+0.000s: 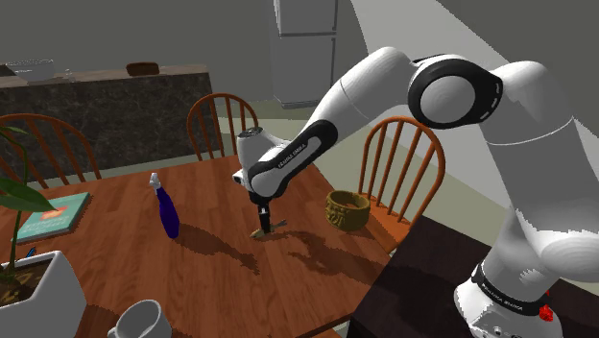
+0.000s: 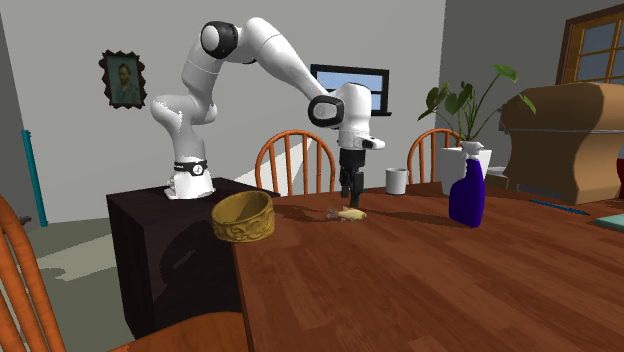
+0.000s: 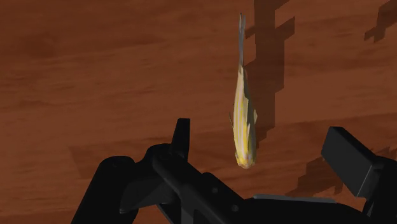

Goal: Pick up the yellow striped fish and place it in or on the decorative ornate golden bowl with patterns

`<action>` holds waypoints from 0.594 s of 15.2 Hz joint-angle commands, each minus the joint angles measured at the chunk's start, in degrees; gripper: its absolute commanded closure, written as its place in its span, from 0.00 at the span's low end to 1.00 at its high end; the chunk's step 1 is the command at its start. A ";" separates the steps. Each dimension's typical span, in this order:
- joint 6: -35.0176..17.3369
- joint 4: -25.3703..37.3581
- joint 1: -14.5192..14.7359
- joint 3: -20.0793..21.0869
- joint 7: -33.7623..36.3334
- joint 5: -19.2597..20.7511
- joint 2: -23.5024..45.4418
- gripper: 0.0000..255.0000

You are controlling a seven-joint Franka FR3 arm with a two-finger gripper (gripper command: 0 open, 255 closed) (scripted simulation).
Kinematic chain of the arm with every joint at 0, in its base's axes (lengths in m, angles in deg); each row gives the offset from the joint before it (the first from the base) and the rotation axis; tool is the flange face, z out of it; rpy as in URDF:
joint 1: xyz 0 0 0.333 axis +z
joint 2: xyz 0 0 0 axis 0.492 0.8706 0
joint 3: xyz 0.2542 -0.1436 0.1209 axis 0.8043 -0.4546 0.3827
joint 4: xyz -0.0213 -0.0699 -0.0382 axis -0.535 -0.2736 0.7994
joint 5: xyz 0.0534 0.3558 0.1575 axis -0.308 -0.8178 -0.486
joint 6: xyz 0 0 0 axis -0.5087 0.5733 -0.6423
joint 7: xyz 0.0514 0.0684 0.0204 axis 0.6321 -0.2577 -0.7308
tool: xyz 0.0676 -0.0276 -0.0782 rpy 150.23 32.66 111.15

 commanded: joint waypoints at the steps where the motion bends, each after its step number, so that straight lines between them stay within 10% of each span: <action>1: -0.95 0.30 0.06 -0.11 -0.02 0.18 1.26 0.00; 9: -2.76 0.42 0.15 -0.31 0.12 0.42 3.19 0.00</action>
